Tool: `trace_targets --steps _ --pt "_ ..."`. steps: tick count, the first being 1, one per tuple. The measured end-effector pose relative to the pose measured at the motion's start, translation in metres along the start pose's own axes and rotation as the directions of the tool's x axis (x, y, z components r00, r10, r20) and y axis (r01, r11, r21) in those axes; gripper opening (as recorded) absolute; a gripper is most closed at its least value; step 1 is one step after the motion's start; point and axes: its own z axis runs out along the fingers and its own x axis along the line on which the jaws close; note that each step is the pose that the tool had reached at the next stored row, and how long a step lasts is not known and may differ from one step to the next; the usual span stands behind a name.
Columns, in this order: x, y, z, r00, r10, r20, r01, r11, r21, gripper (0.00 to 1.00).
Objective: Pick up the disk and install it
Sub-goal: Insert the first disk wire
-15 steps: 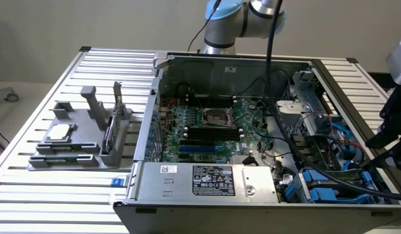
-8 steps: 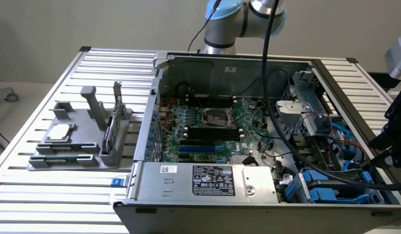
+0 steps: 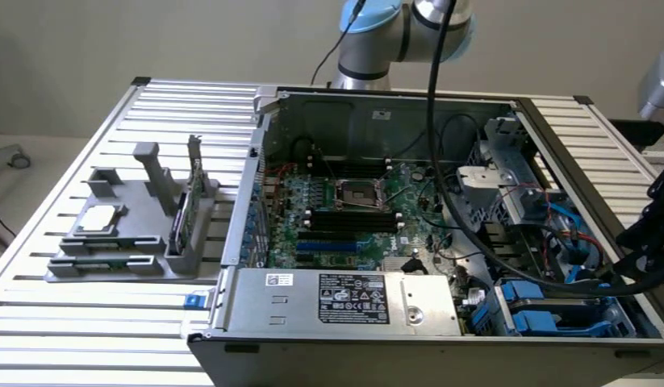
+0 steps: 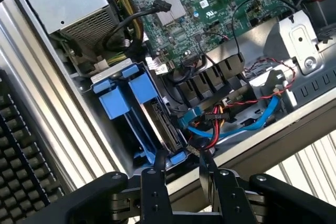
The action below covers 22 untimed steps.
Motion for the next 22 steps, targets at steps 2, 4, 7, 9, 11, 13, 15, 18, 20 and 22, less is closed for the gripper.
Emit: trace_targets --steps 2,4,7,9,11,13,15,18,20,22 --pt "0.0 0.0 0.0 0.9994 0.036 0.0007 -0.036 0.9994 0.0043 0.39" --pt "0.0 0.0 0.0 0.9975 0.071 0.0016 -0.071 0.9974 0.0085 0.39" --pt "0.0 0.0 0.0 0.9929 0.119 0.0026 -0.119 0.9928 0.0136 0.39" --pt "0.0 0.0 0.0 0.9885 0.151 0.0032 -0.151 0.9884 0.0166 0.39" --pt "0.0 0.0 0.0 0.9834 0.181 0.0038 -0.181 0.9832 0.0194 0.39" --pt "0.0 0.0 0.0 0.9772 0.212 0.0044 -0.212 0.977 0.0222 0.39" --pt "0.0 0.0 0.0 0.9701 0.243 0.0052 -0.243 0.9698 0.025 0.39" --pt "0.0 0.0 0.0 0.9577 0.288 0.0064 -0.288 0.9572 0.0291 0.39" --pt "0.0 0.0 0.0 0.9477 0.319 0.0075 -0.319 0.9472 0.0318 0.39" --pt "0.0 0.0 0.0 0.9372 0.349 0.0084 -0.349 0.9366 0.0346 0.39"
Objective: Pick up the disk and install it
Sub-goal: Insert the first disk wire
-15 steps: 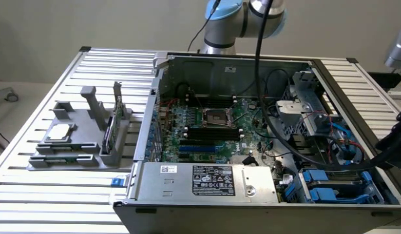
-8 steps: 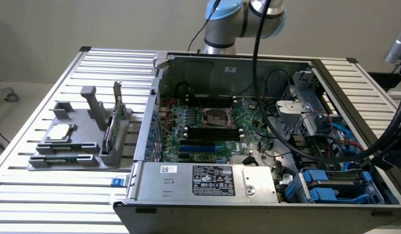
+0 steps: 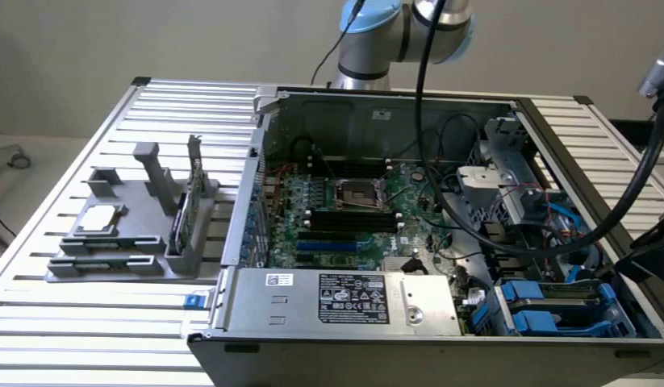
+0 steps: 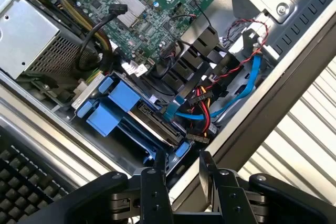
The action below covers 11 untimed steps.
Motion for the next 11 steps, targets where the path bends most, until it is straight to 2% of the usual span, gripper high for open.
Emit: trace_targets --steps 6,11 --pt "0.0 0.0 0.0 0.9956 0.093 -0.0002 -0.093 0.9956 0.0083 0.39" --pt "0.0 0.0 0.0 0.9856 0.169 -0.0003 -0.169 0.9855 0.0146 0.39"
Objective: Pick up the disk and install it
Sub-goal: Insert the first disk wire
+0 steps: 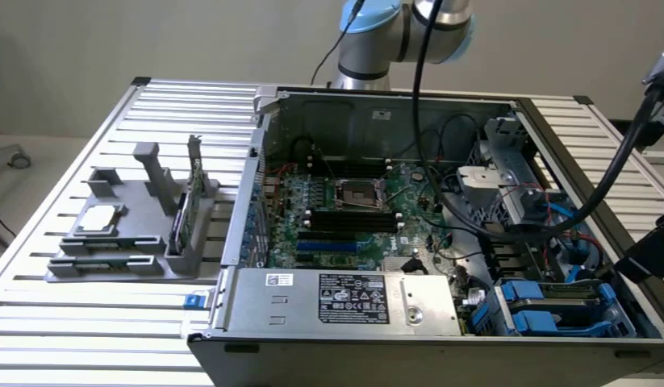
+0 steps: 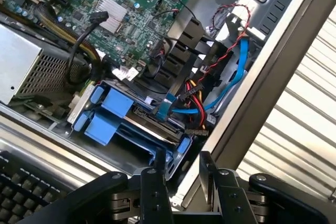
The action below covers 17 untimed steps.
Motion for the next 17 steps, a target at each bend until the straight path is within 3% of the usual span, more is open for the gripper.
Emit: trace_targets --steps 4,8,10,14,17 --pt "0.0 0.0 0.0 0.9982 0.06 -0.0017 -0.06 0.9982 0.0046 0.39" --pt "0.0 0.0 0.0 0.994 0.109 -0.0087 -0.109 0.994 0.0055 0.39" --pt "0.0 0.0001 -0.0001 0.9914 0.13 -0.0173 -0.13 0.9915 0.003 0.39" --pt "0.0 0.0 -0.0001 0.9853 0.166 -0.042 -0.166 0.986 -0.0075 0.39" --pt "0.0 0.0 0.0 0.9793 0.194 -0.0563 -0.195 0.9806 -0.0124 0.39"
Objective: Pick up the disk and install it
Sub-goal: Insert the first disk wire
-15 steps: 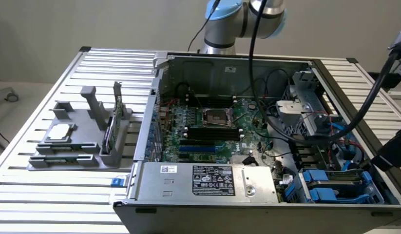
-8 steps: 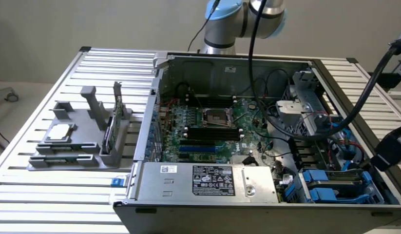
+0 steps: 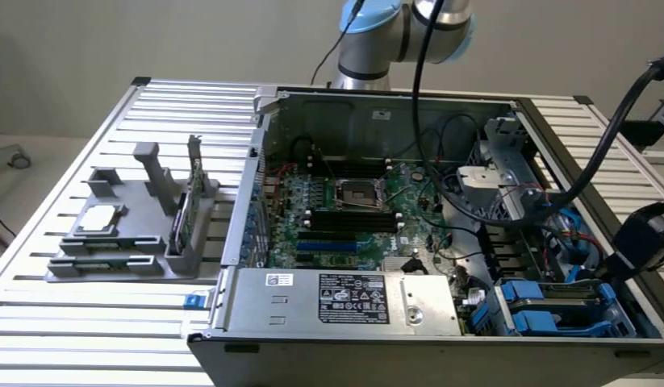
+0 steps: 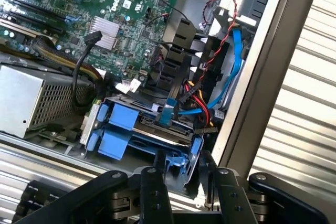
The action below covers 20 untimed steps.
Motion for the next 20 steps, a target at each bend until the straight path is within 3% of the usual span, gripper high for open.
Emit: trace_targets --steps 4,10,16,20 --pt "0.0 0.0 0.0 0.999 0.041 -0.0165 -0.041 0.9991 -0.0069 0.39" --pt "0.0 0.0 0.0 0.9938 0.105 -0.0364 -0.106 0.9943 -0.0132 0.39" --pt "0.0 0.0 0.0 0.9836 0.172 -0.053 -0.173 0.9847 -0.0164 0.39" --pt "0.0 0.0 0.0 0.9738 0.219 -0.0619 -0.22 0.9753 -0.0169 0.39"
